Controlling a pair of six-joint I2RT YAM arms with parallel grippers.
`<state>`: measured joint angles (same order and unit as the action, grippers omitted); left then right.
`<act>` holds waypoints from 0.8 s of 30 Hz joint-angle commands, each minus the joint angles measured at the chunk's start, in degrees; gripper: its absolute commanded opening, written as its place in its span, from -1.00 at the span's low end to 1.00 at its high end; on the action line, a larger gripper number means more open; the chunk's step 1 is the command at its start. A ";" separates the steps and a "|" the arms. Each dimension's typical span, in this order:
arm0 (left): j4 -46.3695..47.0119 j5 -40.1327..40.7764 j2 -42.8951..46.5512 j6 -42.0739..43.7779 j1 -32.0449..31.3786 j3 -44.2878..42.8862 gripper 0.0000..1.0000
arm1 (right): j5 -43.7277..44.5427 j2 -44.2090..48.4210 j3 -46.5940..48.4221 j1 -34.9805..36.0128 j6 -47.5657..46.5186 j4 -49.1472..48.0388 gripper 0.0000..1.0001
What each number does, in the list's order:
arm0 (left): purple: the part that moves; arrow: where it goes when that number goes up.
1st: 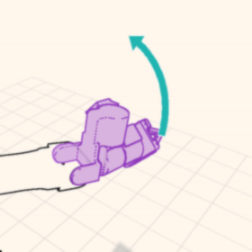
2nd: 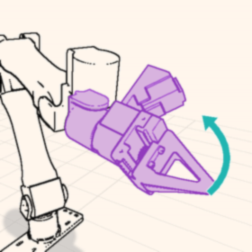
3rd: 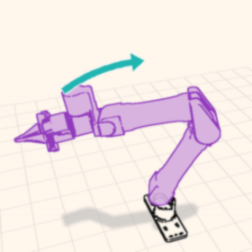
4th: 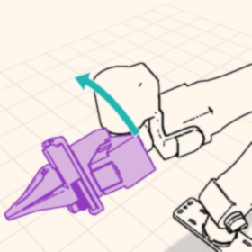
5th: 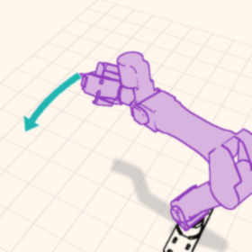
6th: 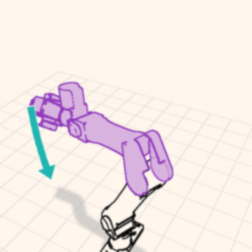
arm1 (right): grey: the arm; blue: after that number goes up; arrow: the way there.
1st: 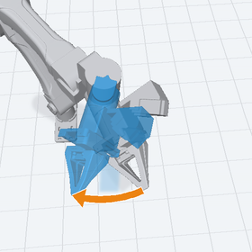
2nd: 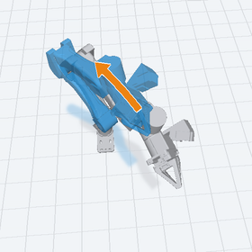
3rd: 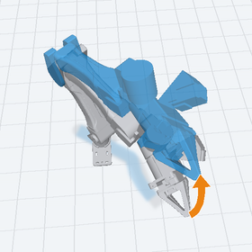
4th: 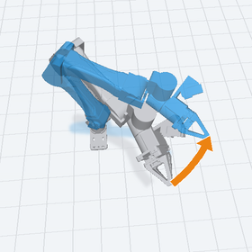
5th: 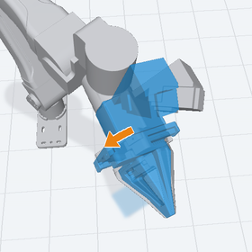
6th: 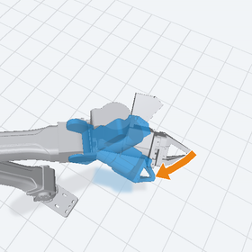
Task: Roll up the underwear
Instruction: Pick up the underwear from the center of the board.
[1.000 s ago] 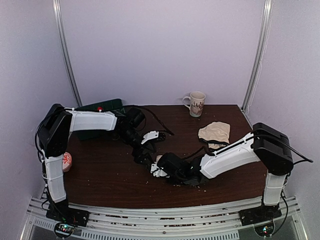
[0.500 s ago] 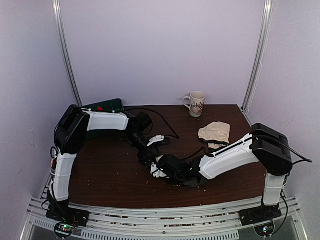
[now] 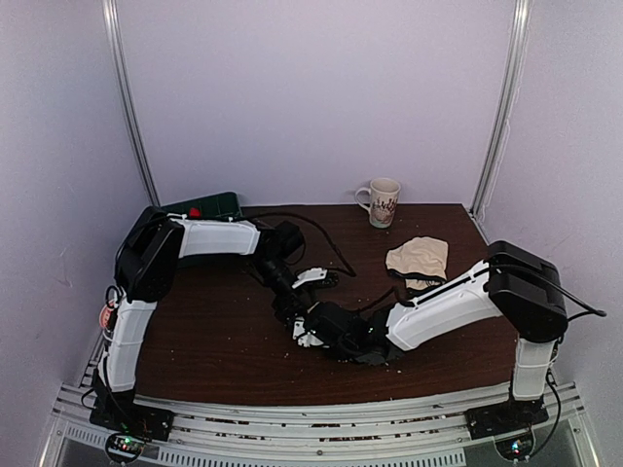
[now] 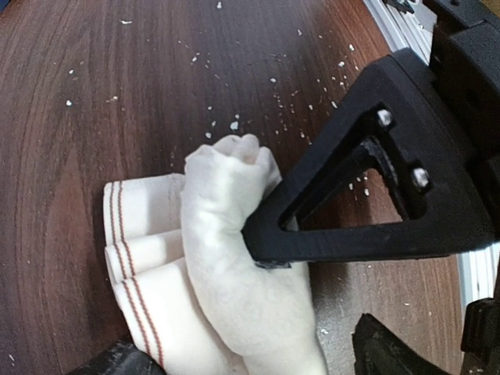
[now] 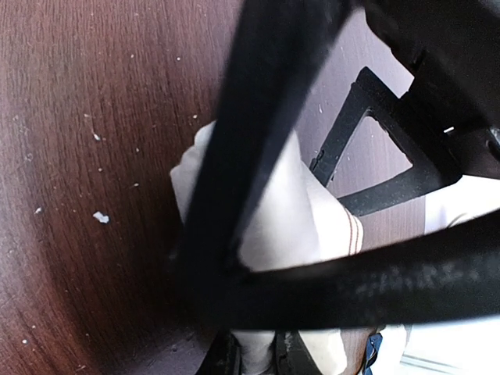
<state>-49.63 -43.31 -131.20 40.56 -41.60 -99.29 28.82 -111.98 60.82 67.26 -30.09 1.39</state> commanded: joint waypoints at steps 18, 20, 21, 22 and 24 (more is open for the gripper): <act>7.77 5.68 3.79 -3.18 -1.82 2.75 0.96 | -1.68 -1.29 -0.75 -0.24 0.12 4.33 -0.73; 7.63 5.38 3.34 -2.95 -1.92 2.67 0.96 | -1.75 -1.23 -0.61 -0.22 0.12 4.32 -0.74; 7.10 5.76 2.82 -2.76 -2.04 2.38 0.96 | -1.75 -1.18 -0.61 -0.28 0.10 4.34 -0.74; 6.13 6.12 1.97 -2.38 -2.18 1.83 0.96 | -1.81 -1.13 -0.61 -0.26 0.11 4.44 -0.74; 4.70 6.44 0.17 -1.89 -2.33 0.44 0.96 | -2.06 -1.03 -0.62 -0.28 0.11 4.42 -0.74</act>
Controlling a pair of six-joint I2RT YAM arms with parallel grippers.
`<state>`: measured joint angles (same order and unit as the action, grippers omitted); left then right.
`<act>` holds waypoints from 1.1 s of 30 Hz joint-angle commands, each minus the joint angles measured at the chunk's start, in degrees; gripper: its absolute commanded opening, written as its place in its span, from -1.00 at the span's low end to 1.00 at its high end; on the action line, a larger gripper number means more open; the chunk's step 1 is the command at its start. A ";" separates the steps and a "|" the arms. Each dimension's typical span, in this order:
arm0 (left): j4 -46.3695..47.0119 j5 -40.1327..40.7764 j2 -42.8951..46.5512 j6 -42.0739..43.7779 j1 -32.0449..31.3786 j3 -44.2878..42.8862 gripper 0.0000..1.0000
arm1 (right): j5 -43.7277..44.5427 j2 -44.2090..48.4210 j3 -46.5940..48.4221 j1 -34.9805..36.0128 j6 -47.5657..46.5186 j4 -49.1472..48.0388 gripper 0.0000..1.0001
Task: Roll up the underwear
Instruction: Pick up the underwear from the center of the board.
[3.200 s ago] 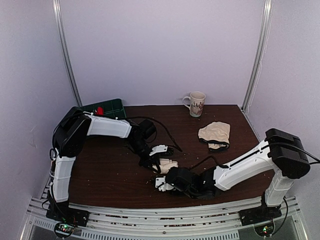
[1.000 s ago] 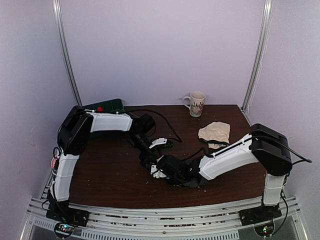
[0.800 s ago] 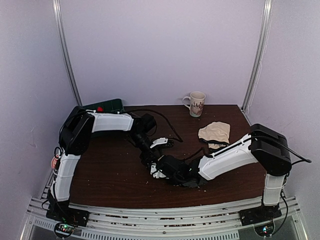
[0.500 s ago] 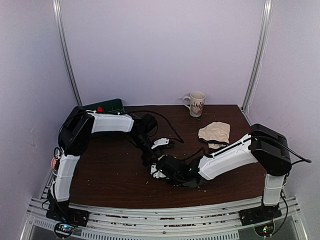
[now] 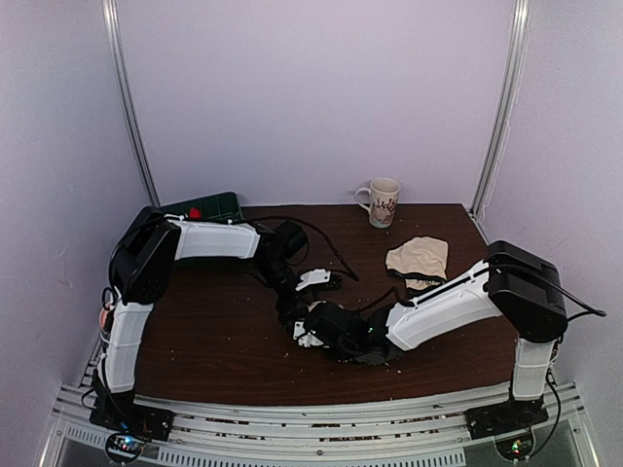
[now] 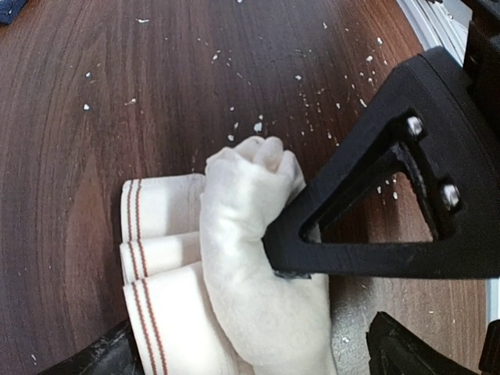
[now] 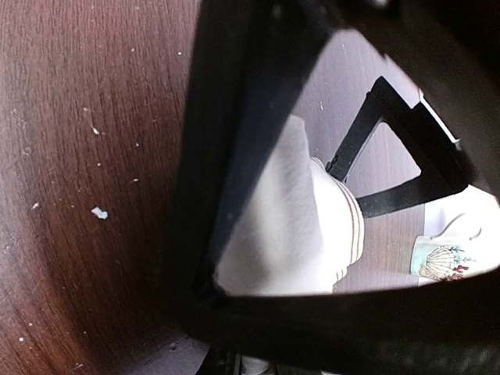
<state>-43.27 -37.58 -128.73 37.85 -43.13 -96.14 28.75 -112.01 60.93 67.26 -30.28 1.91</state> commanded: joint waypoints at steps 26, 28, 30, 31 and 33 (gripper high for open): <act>-1.56 -1.04 -0.58 0.64 -0.99 -2.05 -1.00 | -1.77 2.31 0.29 -0.59 3.66 6.79 -0.37; -0.07 0.02 0.62 0.18 -0.90 -0.45 -1.00 | -0.54 3.69 0.28 -0.60 5.14 7.08 -0.10; 1.75 1.47 1.99 -0.71 -0.82 1.24 -1.00 | 0.91 5.82 -0.04 -0.59 6.72 7.41 0.13; 2.53 2.13 2.50 -1.16 -0.75 1.91 -1.00 | 1.67 6.88 -0.09 -0.62 7.73 7.92 0.23; 4.00 2.90 3.59 -2.03 -0.17 3.15 -1.00 | 3.07 9.25 -0.32 -0.42 9.96 9.33 0.47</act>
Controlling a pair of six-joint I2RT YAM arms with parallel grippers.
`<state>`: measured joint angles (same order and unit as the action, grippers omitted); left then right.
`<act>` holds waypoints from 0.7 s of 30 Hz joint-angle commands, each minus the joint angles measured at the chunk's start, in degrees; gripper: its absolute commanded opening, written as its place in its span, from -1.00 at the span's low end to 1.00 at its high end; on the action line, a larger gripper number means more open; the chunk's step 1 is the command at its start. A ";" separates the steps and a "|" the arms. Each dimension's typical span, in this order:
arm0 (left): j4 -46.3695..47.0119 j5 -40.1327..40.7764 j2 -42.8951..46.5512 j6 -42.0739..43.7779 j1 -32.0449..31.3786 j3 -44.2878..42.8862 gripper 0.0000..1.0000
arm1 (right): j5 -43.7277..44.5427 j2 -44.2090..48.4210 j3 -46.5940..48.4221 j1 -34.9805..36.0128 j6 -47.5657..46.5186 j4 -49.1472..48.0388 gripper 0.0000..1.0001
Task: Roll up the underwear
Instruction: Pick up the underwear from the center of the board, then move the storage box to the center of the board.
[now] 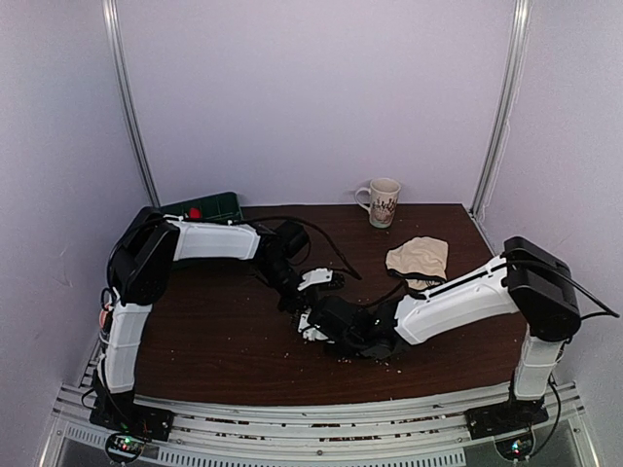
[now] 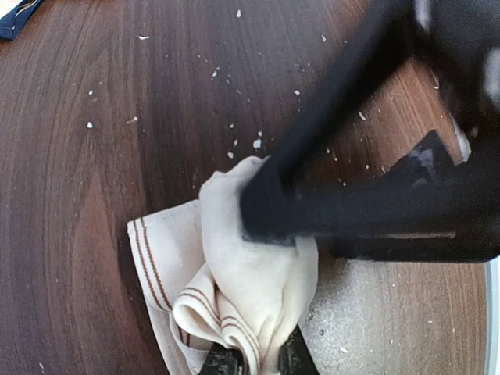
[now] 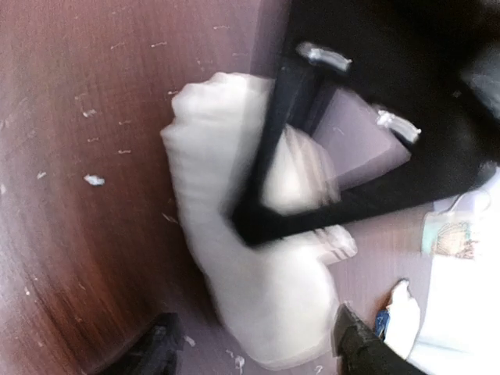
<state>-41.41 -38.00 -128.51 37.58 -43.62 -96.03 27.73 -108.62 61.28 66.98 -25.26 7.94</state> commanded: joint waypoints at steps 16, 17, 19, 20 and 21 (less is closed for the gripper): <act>18.48 16.76 19.03 -21.52 13.01 4.38 -1.00 | 18.09 27.61 -14.80 0.43 25.68 -1.59 1.00; 20.45 19.17 19.87 -23.60 14.24 4.63 -1.00 | 19.63 27.90 -15.61 0.38 26.80 -2.47 1.00; 24.03 24.04 21.38 -27.29 16.58 5.32 -1.00 | 22.29 27.87 -16.53 0.41 28.91 -3.76 1.00; 25.34 26.97 21.71 -28.73 17.54 5.40 -1.00 | 23.46 27.66 -16.56 0.41 30.23 -4.07 1.00; 26.53 30.73 21.87 -30.22 18.42 5.47 -1.00 | 24.39 27.37 -16.44 0.43 31.54 -4.09 1.00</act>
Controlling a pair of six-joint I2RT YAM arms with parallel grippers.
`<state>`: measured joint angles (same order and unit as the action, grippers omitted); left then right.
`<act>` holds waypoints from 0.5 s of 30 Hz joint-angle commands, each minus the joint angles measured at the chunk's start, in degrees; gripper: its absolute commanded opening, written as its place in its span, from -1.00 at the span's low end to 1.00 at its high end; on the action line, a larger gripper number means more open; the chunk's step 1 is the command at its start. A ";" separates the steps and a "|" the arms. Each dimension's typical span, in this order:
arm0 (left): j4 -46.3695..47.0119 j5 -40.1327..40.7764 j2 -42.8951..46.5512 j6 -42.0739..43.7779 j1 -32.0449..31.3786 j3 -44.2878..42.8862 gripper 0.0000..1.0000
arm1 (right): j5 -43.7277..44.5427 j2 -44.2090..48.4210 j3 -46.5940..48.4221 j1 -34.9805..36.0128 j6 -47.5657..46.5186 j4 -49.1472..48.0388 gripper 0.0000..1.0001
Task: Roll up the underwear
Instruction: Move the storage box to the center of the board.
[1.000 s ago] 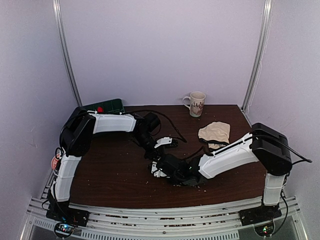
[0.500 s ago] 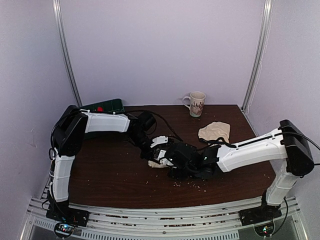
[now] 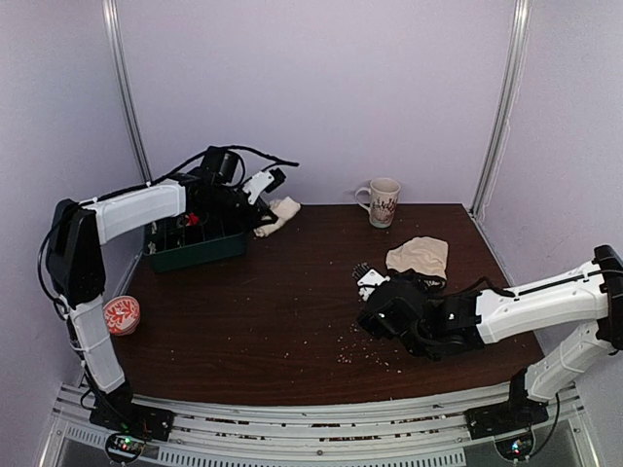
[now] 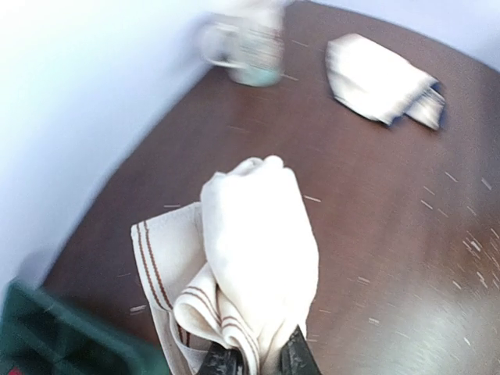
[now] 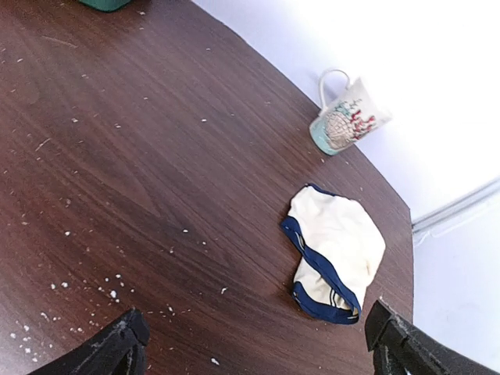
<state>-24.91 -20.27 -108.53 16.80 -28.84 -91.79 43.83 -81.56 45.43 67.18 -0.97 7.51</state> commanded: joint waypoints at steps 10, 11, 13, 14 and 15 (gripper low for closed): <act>12.69 31.02 -1.88 -19.87 12.19 0.44 -1.00 | 11.16 -6.59 1.92 0.19 13.77 -1.26 1.00; 12.58 31.03 -1.94 -21.00 13.24 0.61 -1.00 | 11.73 -7.15 2.20 0.23 14.11 -0.96 1.00; 11.93 31.03 -1.95 -22.94 14.39 1.15 -1.00 | 12.62 -8.07 2.61 0.28 14.77 -0.51 1.00; 11.68 31.05 -1.94 -23.44 14.56 1.87 -1.00 | 13.02 -8.26 2.85 0.26 15.08 -0.40 1.00; 11.49 30.93 -2.01 -23.80 14.60 2.48 -1.00 | 13.56 -8.47 3.09 0.30 15.51 -0.25 1.00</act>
<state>-15.90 7.94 -110.61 -2.00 -15.62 -90.91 53.15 -89.32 46.61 67.18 11.38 6.26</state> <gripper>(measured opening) 0.129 0.999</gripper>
